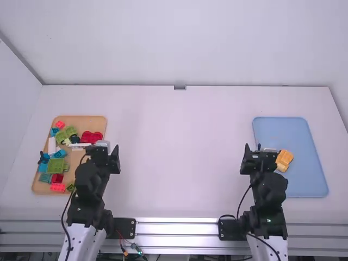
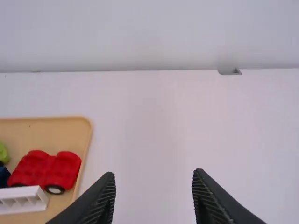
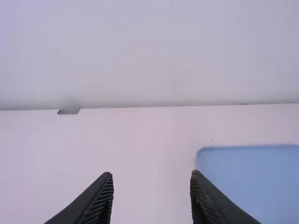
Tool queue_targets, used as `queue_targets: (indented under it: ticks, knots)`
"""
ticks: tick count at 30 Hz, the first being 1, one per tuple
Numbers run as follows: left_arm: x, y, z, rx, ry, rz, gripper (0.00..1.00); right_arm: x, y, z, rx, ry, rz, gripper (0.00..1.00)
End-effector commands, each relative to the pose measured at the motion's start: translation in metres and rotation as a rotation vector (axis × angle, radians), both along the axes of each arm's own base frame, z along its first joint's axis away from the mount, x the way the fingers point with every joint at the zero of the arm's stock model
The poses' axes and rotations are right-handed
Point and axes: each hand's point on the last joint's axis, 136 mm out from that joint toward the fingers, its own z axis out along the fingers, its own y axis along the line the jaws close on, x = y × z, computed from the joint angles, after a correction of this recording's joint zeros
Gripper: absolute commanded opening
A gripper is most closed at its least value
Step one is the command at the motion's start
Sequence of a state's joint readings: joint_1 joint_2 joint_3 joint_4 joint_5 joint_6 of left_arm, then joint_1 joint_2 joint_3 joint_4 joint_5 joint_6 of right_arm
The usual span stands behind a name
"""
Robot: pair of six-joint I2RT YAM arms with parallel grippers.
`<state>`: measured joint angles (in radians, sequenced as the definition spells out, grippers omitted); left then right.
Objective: Assemble lego blocks to make yellow taxi
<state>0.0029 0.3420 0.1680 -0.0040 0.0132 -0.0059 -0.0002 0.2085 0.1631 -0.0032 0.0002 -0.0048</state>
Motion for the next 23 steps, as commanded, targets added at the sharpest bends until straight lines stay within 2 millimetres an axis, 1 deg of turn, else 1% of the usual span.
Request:
queue_targets:
  ticks: [1, 6, 7, 10, 18, 23]
  knots:
    - [-0.004, 0.002, -0.012, 0.009, -0.006, 0.008, 0.38, -0.003, 0.0, -0.013, 0.005, -0.005, 0.0, 0.37]
    - [-0.01, 0.002, -0.038, 0.009, -0.006, 0.008, 0.27, -0.005, 0.0, -0.038, 0.005, -0.005, 0.0, 0.27]
    - [-0.011, 0.002, -0.041, 0.009, -0.006, 0.008, 0.26, -0.005, 0.0, -0.041, 0.005, -0.005, 0.0, 0.26]
    - [-0.011, 0.002, -0.028, 0.009, -0.063, 0.008, 0.2, -0.007, 0.0, -0.032, 0.005, -0.049, 0.0, 0.2]
    - [-0.013, 0.002, -0.004, 0.009, -0.172, 0.009, 0.1, -0.007, 0.0, -0.032, 0.005, -0.049, 0.0, 0.09]
    - [-0.014, 0.002, -0.002, 0.009, -0.178, 0.009, 0.04, -0.007, 0.0, -0.032, 0.005, -0.049, 0.0, 0.04]
